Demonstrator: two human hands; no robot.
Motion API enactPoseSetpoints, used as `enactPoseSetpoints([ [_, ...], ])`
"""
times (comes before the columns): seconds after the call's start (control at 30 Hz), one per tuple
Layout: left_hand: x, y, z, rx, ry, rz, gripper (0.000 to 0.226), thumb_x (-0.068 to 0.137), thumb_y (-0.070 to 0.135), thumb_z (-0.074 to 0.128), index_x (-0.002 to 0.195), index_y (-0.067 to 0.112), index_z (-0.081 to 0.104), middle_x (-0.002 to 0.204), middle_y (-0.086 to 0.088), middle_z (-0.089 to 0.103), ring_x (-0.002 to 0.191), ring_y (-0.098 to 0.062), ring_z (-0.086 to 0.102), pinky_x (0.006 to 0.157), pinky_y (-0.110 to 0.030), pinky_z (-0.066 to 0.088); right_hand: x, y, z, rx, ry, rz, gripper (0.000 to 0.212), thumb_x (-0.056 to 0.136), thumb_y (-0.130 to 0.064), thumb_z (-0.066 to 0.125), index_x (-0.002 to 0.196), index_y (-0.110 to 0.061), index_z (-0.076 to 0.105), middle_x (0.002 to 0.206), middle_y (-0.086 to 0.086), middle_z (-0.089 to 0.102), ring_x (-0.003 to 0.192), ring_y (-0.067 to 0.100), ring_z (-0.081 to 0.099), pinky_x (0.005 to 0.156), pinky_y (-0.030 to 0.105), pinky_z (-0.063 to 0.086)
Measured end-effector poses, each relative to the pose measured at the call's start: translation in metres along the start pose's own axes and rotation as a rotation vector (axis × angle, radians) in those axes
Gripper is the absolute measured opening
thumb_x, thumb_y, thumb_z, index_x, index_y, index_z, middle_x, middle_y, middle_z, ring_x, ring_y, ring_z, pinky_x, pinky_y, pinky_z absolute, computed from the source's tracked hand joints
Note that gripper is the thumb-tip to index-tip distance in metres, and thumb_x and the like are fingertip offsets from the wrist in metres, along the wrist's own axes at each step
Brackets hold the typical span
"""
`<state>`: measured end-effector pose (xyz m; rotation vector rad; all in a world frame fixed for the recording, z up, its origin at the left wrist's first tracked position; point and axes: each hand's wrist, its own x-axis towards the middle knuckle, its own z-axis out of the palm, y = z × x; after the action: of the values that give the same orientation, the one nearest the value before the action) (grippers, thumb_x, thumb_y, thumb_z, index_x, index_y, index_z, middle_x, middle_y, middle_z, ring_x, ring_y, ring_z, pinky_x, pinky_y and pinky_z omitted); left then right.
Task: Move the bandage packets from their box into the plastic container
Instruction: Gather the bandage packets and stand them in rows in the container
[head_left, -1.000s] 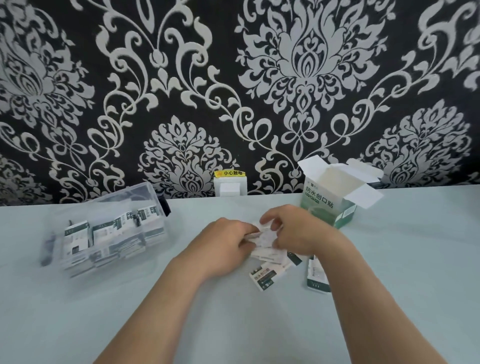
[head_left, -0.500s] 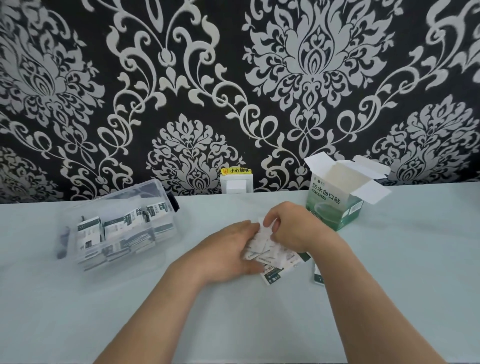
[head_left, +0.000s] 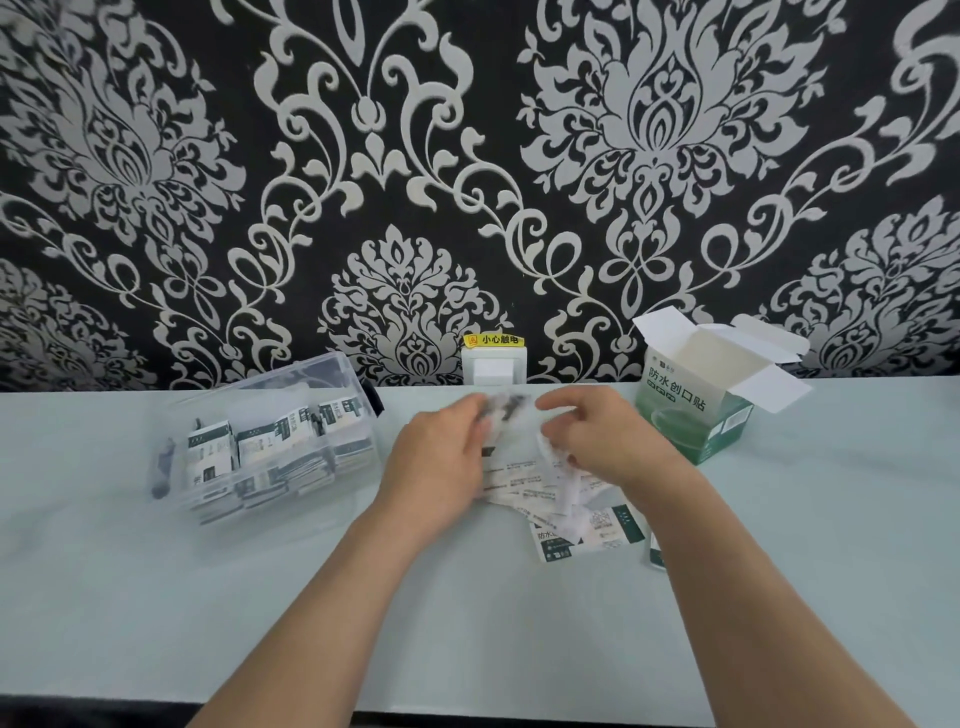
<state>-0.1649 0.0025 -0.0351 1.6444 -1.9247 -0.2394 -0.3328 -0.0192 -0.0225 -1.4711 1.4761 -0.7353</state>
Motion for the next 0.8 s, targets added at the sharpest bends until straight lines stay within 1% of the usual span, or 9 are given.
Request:
enactPoseSetpoints([
  [0.13,0.006,0.01,-0.006,-0.773,0.096,-0.354,0.024,0.097,0.008,0.051,0.108,0.027,0.062,0.093,0.004,0.074,0.085,-0.014,0.072,0.08,-0.039,0.058,-0.006,-0.02,0.02,0.618,-0.171,0.116,0.025,0.099,-0.026,0.05,0.114,-0.013,0.065,0.099,0.008,0.075,0.093,0.02,0.069,0.086,0.04,0.056],
  [0.23,0.004,0.017,-0.004,-0.972,0.059,-0.38,0.032,0.096,0.002,0.048,0.117,0.022,0.061,0.103,-0.002,0.074,0.096,-0.021,0.071,0.086,-0.039,0.055,-0.009,-0.032,0.05,0.68,-0.251,0.115,0.028,0.103,-0.025,0.04,0.113,-0.012,0.062,0.109,0.016,0.07,0.098,0.032,0.067,0.086,0.049,0.055],
  [0.37,0.002,0.012,-0.01,-0.731,0.01,-0.274,0.044,0.09,-0.001,0.043,0.119,0.03,0.054,0.108,0.004,0.068,0.099,-0.012,0.063,0.088,-0.029,0.051,-0.01,-0.04,0.063,0.687,-0.273,0.066,0.027,0.103,-0.014,0.035,0.106,-0.02,0.061,0.109,0.012,0.068,0.099,0.028,0.065,0.074,0.044,0.057],
  [0.43,0.003,0.003,-0.014,-0.514,-0.025,-0.18,0.053,0.087,0.006,0.045,0.13,0.037,0.044,0.121,0.004,0.057,0.112,-0.019,0.054,0.097,-0.037,0.047,-0.008,-0.041,0.06,0.644,-0.29,0.032,0.03,0.1,-0.005,0.038,0.107,-0.019,0.064,0.101,0.008,0.071,0.09,0.022,0.067,0.066,0.036,0.057],
  [0.5,-0.001,0.0,-0.019,-0.317,-0.028,-0.116,0.071,0.087,0.015,0.055,0.148,0.034,0.023,0.139,0.007,0.038,0.132,-0.019,0.031,0.112,-0.037,0.029,-0.007,-0.04,0.053,0.556,-0.249,0.02,0.029,0.097,-0.003,0.042,0.108,-0.017,0.065,0.091,0.006,0.071,0.079,0.017,0.066,0.06,0.029,0.055],
  [0.57,-0.006,-0.001,-0.026,-0.211,-0.017,-0.003,0.095,0.084,0.023,0.068,0.153,0.031,0.003,0.155,0.012,0.014,0.137,-0.002,0.008,0.11,-0.024,0.014,-0.006,-0.04,0.048,0.442,-0.219,0.016,0.024,0.096,-0.005,0.046,0.109,-0.014,0.064,0.084,0.006,0.07,0.073,0.017,0.064,0.063,0.03,0.056],
  [0.63,-0.012,0.001,-0.032,-0.208,-0.082,0.074,0.116,0.074,0.035,0.08,0.15,0.04,-0.007,0.158,0.019,-0.005,0.139,0.005,-0.006,0.109,-0.022,0.007,-0.005,-0.04,0.046,0.342,-0.234,-0.022,0.021,0.093,-0.007,0.049,0.106,-0.01,0.064,0.082,0.009,0.068,0.073,0.021,0.063,0.069,0.036,0.056],
  [0.7,-0.015,0.002,-0.032,-0.141,-0.121,0.124,0.124,0.065,0.043,0.085,0.148,0.047,-0.007,0.158,0.018,-0.011,0.141,0.003,-0.013,0.109,-0.024,0.007,-0.007,-0.04,0.047,0.287,-0.278,-0.056,0.022,0.088,0.0,0.048,0.104,0.0,0.063,0.079,0.012,0.064,0.073,0.022,0.061,0.063,0.033,0.051],
  [0.8,-0.015,0.0,-0.028,-0.056,-0.072,0.165,0.115,0.064,0.042,0.084,0.148,0.047,0.006,0.156,0.013,0.0,0.142,-0.007,-0.003,0.109,-0.025,0.017,-0.011,-0.04,0.048,0.215,-0.351,-0.08,0.025,0.084,0.004,0.045,0.102,0.005,0.062,0.083,0.015,0.062,0.078,0.023,0.06,0.069,0.037,0.05],
])
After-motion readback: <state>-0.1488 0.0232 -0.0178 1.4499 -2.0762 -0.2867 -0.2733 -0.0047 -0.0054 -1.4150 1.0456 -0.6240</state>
